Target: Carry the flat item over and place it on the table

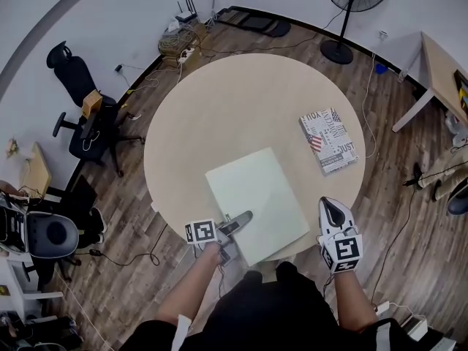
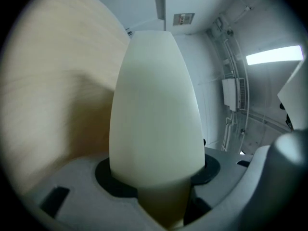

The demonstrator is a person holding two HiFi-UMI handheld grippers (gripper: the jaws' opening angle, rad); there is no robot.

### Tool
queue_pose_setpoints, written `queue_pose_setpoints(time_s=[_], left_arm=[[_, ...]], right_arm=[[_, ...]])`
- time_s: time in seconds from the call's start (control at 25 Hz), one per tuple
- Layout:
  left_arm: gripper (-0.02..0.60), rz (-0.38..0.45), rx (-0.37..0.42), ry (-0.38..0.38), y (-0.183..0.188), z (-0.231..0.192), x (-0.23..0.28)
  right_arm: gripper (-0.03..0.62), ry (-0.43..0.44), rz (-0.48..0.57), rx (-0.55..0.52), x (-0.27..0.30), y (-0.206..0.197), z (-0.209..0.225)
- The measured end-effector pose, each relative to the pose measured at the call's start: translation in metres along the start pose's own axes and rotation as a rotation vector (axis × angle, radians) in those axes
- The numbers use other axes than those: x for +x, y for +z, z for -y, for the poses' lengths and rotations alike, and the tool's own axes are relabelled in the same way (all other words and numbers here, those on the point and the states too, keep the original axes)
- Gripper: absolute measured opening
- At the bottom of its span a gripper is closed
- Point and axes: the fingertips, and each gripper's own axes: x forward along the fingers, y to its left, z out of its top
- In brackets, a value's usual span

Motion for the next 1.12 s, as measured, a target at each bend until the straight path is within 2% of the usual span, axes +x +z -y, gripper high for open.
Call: queue_pose_setpoints(time_s=[0.2, 0.36, 0.48, 0.64, 0.76, 0.88, 1.0, 1.12], left_arm=[[0.263, -0.018, -0.097, 0.01, 0.0, -0.022, 0.003], [0.285, -0.036, -0.094, 0.033, -0.002, -0.03, 0.005], [0.326, -0.05, -0.056, 0.119, 0.004, -0.044, 0.005], [0.403, -0.068, 0.045, 0.281, 0.017, -0.059, 0.001], [0.433, -0.066, 0.104, 0.378, 0.022, -0.063, -0.002], [0.449, -0.069, 0.141, 0.477, 0.022, -0.069, -0.01], [0.449, -0.083, 0.193, 0.61, 0.024, -0.072, -0.025], [0.449, -0.033, 0.226, 0.636, 0.032, -0.059, -0.033]], right_arm=[[-0.003, -0.004, -0.02, 0.007, 0.002, -0.005, 0.0], [-0.003, 0.008, -0.018, 0.007, 0.002, -0.006, -0.001], [-0.003, 0.017, -0.015, 0.011, 0.004, -0.006, -0.003], [-0.002, 0.034, -0.007, 0.001, 0.008, -0.001, -0.007], [-0.002, 0.041, -0.002, 0.002, 0.008, -0.001, -0.007], [-0.002, 0.046, -0.001, 0.006, 0.006, -0.003, -0.007], [-0.002, 0.053, 0.004, 0.006, 0.006, -0.001, -0.009], [-0.003, 0.063, 0.009, 0.006, 0.008, 0.002, -0.011]])
